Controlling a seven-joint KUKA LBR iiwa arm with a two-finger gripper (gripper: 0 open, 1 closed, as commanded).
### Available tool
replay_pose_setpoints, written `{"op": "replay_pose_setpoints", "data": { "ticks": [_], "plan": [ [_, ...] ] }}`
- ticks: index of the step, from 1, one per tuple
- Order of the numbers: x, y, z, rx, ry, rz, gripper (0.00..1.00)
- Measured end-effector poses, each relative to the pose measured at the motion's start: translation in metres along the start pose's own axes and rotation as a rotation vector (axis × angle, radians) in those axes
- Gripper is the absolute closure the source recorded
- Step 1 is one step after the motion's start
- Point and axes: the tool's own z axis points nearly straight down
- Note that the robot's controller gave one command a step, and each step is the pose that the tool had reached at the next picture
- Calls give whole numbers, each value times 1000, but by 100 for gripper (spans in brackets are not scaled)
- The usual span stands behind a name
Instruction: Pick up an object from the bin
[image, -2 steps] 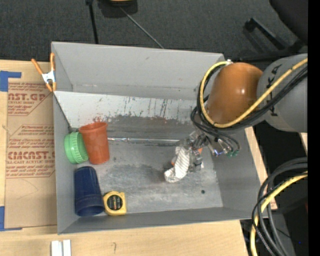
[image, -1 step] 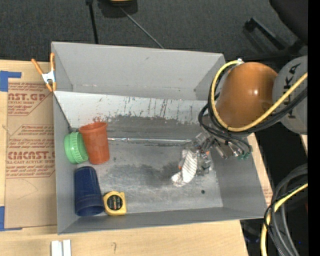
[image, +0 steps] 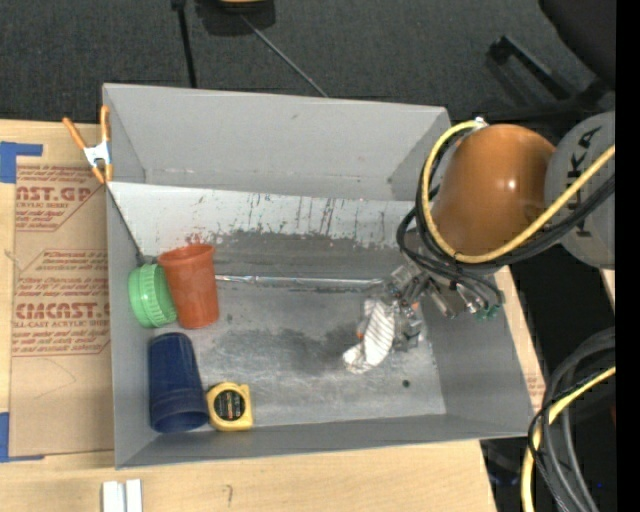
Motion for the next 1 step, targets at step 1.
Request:
{"op": "replay_pose_setpoints", "data": {
  "ticks": [1],
  "plan": [
    [-1,-1,-25,-1,2,-3,100]
  ]
}}
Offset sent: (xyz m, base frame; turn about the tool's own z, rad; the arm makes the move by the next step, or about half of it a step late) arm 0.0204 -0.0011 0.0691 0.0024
